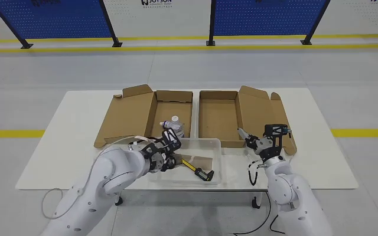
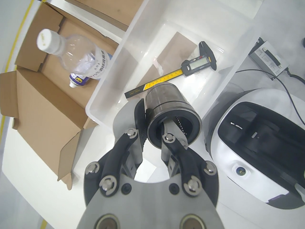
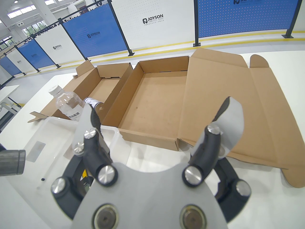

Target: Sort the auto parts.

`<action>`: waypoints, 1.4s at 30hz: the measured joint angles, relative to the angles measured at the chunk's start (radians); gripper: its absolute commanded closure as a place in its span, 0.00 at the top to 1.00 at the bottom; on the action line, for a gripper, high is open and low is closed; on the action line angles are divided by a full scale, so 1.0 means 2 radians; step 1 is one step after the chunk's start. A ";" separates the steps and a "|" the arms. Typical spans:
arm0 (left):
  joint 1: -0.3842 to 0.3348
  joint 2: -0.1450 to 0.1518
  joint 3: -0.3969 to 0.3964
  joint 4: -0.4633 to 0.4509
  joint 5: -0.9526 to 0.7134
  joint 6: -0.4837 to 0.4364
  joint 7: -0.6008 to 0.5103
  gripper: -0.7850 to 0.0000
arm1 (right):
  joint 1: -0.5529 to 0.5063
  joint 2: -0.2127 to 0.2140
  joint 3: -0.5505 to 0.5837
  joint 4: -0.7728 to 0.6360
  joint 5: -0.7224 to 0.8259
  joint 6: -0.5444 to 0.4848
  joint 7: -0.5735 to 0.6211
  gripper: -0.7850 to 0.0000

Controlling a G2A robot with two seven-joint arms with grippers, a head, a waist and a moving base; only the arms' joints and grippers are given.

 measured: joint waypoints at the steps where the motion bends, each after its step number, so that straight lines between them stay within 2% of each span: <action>1: 0.001 0.000 -0.005 -0.001 0.004 0.004 0.007 0.00 | 0.000 0.000 0.000 0.000 0.000 0.000 0.000 1.00; 9: -0.002 0.002 -0.028 0.021 0.091 0.053 0.057 0.00 | 0.000 0.000 0.000 0.000 0.000 0.000 0.000 1.00; 15: -0.007 -0.001 -0.034 0.050 0.123 0.092 0.093 0.00 | 0.000 0.000 0.000 0.000 0.000 0.000 0.000 1.00; 26: -0.039 -0.014 0.004 0.122 0.165 0.129 0.119 0.00 | 0.000 0.000 0.000 0.000 0.000 0.000 0.000 1.00; 42: -0.112 -0.038 0.063 0.214 0.174 0.121 0.102 0.00 | 0.000 0.000 0.000 0.000 0.000 0.000 0.000 1.00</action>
